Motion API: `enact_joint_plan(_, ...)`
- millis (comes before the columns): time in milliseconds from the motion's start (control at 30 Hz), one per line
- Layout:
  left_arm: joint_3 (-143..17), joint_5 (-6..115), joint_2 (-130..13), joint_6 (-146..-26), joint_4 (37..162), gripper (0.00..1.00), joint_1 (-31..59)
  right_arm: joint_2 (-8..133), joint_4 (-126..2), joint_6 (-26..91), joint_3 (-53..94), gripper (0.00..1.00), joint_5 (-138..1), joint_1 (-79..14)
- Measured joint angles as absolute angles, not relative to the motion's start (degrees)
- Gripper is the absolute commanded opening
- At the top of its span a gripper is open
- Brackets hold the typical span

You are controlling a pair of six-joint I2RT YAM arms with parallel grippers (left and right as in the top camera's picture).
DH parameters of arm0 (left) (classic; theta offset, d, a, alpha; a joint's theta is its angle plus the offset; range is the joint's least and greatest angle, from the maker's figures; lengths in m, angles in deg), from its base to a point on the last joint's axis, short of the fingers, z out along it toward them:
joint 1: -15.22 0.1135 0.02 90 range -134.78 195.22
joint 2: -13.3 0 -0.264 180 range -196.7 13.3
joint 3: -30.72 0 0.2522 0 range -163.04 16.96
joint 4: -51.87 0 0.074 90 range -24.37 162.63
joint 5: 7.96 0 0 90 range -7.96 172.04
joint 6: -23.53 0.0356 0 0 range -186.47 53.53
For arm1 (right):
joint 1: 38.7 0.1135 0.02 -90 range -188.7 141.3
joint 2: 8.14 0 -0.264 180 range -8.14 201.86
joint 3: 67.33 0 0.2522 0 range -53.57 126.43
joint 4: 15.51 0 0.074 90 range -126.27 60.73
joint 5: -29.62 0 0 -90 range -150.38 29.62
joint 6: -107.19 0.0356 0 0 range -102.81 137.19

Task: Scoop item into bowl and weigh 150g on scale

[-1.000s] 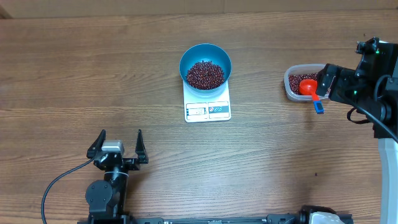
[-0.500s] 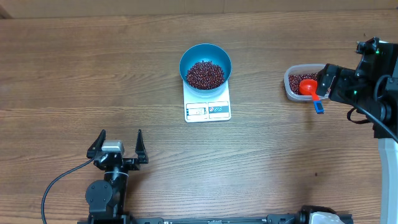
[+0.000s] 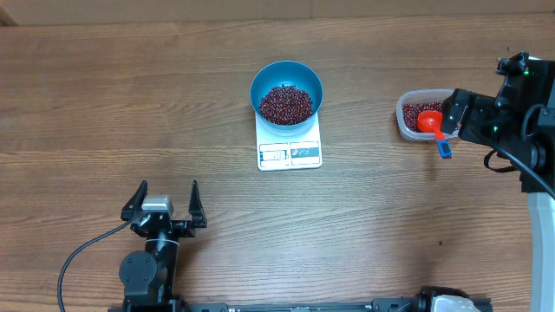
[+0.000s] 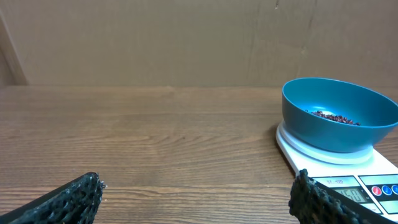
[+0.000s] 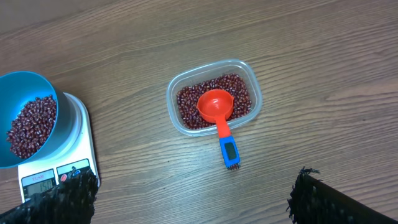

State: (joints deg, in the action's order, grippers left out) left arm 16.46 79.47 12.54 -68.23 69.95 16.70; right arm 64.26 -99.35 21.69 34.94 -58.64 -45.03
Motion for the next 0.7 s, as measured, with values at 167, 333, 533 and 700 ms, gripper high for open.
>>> enact_joint_plan(167,16.46,79.47,12.54,-68.23,69.95,1.0,16.7,64.26,-99.33,21.66,34.94,1.0,-58.64,-45.03)
enact_joint_plan(333,16.46,79.47,12.54,-68.23,69.95,0.99,16.7,64.26,-97.26,21.66,34.94,1.0,-57.31,-45.05)
enact_joint_plan(533,16.46,79.47,12.54,-68.23,69.95,0.99,16.7,64.26,-97.02,21.66,34.94,1.0,-56.28,-45.05)
enact_joint_plan(700,16.46,79.47,12.54,-68.23,69.95,0.99,16.7,64.26,-96.95,21.66,34.94,1.0,-55.86,-45.03)
